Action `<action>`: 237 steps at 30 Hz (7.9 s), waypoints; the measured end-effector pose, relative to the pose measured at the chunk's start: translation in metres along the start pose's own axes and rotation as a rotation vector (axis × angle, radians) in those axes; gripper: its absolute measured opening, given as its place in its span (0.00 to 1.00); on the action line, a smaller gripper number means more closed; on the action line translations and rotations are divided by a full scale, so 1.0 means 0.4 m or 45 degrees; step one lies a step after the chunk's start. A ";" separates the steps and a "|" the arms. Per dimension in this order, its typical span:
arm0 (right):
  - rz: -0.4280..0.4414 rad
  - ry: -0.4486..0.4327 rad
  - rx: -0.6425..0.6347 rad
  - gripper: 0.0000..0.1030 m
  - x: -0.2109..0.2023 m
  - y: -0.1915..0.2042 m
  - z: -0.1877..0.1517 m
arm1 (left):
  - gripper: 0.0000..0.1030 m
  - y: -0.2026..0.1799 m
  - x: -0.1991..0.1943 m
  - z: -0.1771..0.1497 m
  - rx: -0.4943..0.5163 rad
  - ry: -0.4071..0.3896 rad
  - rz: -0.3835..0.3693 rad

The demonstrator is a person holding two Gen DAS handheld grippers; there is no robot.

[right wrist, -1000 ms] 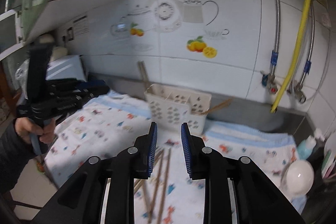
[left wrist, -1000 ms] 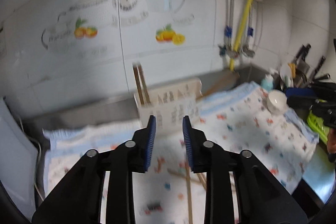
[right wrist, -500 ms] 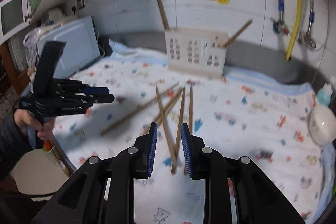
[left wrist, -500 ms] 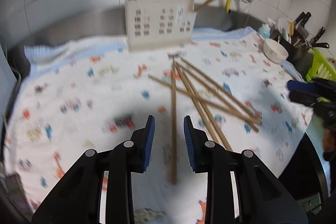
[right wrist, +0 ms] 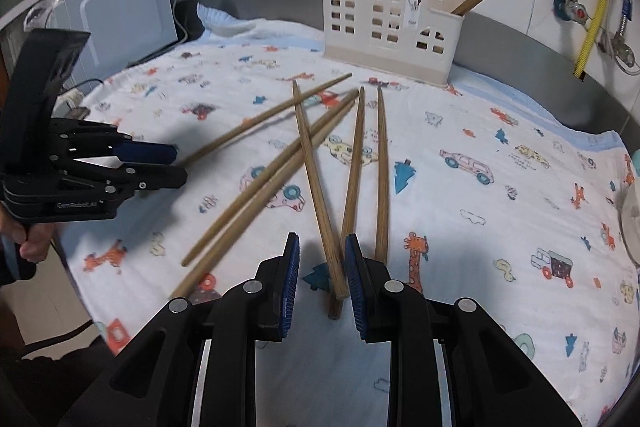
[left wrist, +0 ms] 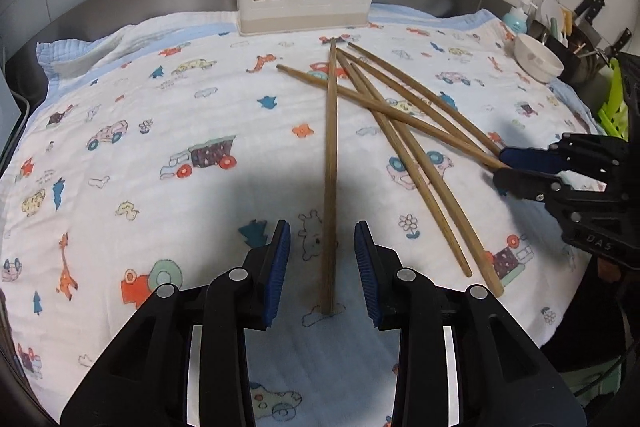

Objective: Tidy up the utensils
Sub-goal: 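Return both tools to the pile and close each on a chopstick, then lift the right tool's chopstick toward the holder while the left tool lifts its own, then open the right tool over the holder while the left tool releases its chopstick, then lower both open tools back to the remaining chopsticks on the cloth, then close the right tool on a chopstick while the left tool grasps another, then raise the right tool's chopstick into the holder while the left tool carries its own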

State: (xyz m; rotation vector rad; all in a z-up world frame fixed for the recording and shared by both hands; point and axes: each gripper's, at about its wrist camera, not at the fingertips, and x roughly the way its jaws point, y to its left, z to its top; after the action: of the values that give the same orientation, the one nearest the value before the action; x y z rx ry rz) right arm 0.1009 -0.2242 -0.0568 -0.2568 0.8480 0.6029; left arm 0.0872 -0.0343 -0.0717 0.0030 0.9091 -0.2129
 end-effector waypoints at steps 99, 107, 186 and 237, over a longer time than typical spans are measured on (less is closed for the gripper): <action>-0.132 -0.424 0.131 0.06 -0.212 -0.307 0.687 | 0.05 0.027 -0.240 0.810 0.082 -0.807 0.143; -0.104 -0.368 0.160 0.06 -0.156 -0.327 0.676 | 0.06 0.064 -0.127 0.804 0.034 -0.677 0.132; -0.088 -0.020 0.234 0.08 -0.027 -0.058 -0.072 | 0.08 -0.098 0.051 0.041 -0.069 -0.023 -0.013; -0.109 -0.432 0.111 0.06 -0.357 -0.140 0.310 | 0.04 -0.044 -0.128 0.298 0.008 -0.434 -0.120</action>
State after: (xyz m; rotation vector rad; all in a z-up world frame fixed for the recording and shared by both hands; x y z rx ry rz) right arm 0.1389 -0.2706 0.1311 -0.1061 0.5311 0.5098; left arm 0.1467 -0.0530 0.0435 -0.0690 0.5694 -0.2941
